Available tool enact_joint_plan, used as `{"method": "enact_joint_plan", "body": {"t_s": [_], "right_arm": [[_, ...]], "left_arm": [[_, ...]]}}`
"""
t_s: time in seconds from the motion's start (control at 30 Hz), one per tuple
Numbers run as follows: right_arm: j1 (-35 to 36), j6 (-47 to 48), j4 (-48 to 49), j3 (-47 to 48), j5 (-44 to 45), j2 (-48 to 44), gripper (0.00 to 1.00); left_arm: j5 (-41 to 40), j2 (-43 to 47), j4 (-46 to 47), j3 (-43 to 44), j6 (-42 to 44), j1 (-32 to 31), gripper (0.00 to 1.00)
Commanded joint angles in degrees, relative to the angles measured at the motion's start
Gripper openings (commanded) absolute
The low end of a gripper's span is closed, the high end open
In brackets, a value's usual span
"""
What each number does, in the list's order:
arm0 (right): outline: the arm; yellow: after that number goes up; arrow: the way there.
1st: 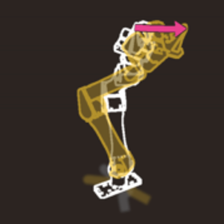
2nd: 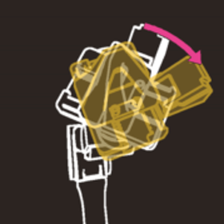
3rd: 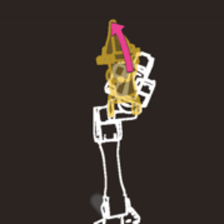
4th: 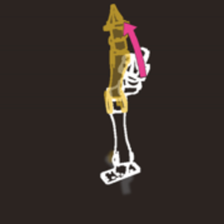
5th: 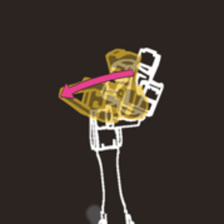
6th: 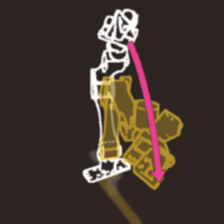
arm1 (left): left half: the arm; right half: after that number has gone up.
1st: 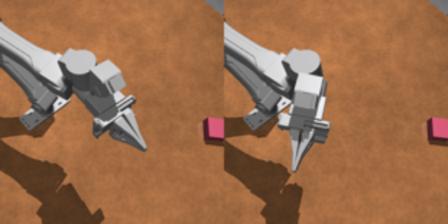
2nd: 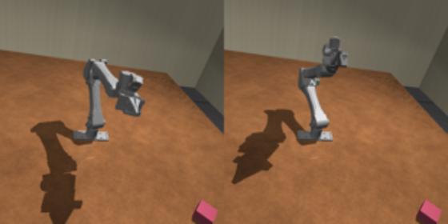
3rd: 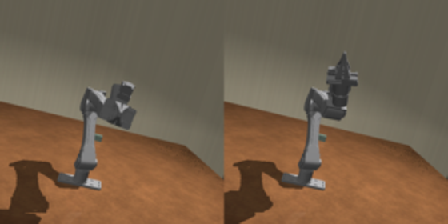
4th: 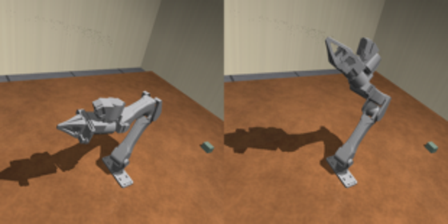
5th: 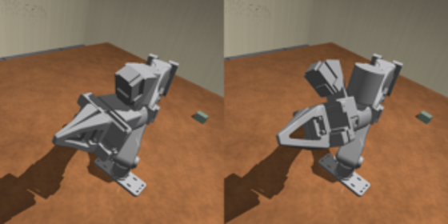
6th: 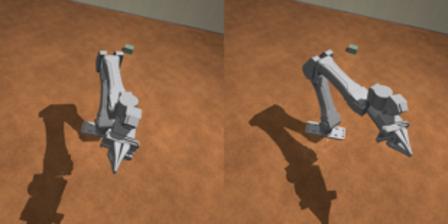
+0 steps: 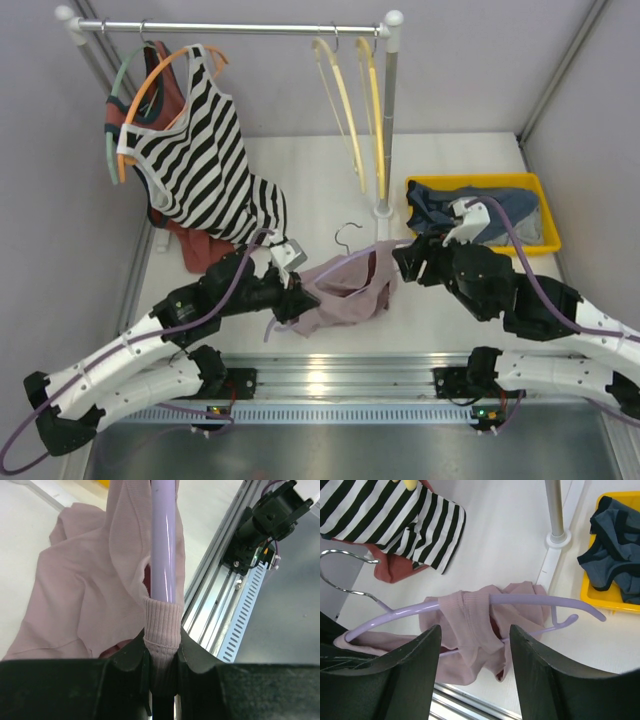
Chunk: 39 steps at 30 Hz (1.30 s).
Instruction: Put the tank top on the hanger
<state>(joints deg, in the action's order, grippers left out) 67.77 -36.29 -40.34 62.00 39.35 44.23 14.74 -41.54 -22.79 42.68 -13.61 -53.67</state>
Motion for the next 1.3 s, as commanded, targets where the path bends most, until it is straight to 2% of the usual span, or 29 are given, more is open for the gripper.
{"method": "enact_joint_plan", "body": {"t_s": [0.0,0.17,0.3,0.4,0.57,0.73,0.93,1.27], "right_arm": [[0.1,0.9,-2.2,3.7,2.0,-2.2,0.57],[0.1,1.0,-5.6,6.1,4.5,-4.3,0.57],[0.1,1.5,-7.2,7.8,5.4,-5.1,0.57],[0.1,1.9,-8.2,8.5,5.7,-5.3,0.58],[0.1,3.1,-8.8,9.8,5.8,-5.3,0.59],[0.1,5.0,-8.2,11.4,4.9,-4.3,0.60],[0.1,6.8,-7.1,12.9,3.9,-2.4,0.60],[0.0,7.4,-6.5,14.1,3.1,-1.1,0.59]], "left_arm": [[-2.1,0.3,-3.9,8.6,1.9,0.1,0.00],[-11.1,-0.6,-14.9,14.4,1.0,0.1,0.00],[-14.2,0.2,-19.9,16.6,-0.1,0.1,0.00],[-20.0,1.4,-24.2,18.8,-1.0,0.1,0.00],[-31.3,0.8,-33.2,28.1,-1.9,0.1,0.00],[-39.2,-2.6,-39.7,40.0,-1.3,0.1,0.00],[-46.7,-8.3,-39.2,50.9,1.7,0.1,0.00],[-48.0,-20.2,-38.6,69.0,7.9,0.1,0.00]]}}
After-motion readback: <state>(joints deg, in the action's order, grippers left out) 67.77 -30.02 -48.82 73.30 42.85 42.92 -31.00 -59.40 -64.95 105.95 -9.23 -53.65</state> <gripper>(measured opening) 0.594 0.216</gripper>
